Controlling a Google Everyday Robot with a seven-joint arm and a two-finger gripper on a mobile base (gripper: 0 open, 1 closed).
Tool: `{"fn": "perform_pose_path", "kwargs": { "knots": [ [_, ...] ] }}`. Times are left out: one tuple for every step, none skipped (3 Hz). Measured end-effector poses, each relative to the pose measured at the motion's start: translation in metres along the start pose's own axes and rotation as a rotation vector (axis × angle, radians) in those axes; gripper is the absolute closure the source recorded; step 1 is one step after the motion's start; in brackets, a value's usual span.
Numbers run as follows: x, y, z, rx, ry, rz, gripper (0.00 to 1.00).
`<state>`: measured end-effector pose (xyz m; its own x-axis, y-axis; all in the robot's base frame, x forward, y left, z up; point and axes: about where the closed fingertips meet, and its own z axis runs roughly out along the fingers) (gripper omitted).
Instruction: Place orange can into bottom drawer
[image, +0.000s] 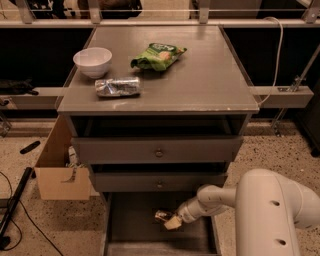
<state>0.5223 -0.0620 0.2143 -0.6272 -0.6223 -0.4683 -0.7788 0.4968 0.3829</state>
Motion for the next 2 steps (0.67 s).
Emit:
{"fn": "perform_pose_path", "kwargs": {
  "knots": [
    [0.005, -0.014, 0.009, 0.007, 0.000, 0.012, 1.00],
    [0.014, -0.020, 0.021, -0.002, 0.016, 0.026, 1.00]
  ]
}}
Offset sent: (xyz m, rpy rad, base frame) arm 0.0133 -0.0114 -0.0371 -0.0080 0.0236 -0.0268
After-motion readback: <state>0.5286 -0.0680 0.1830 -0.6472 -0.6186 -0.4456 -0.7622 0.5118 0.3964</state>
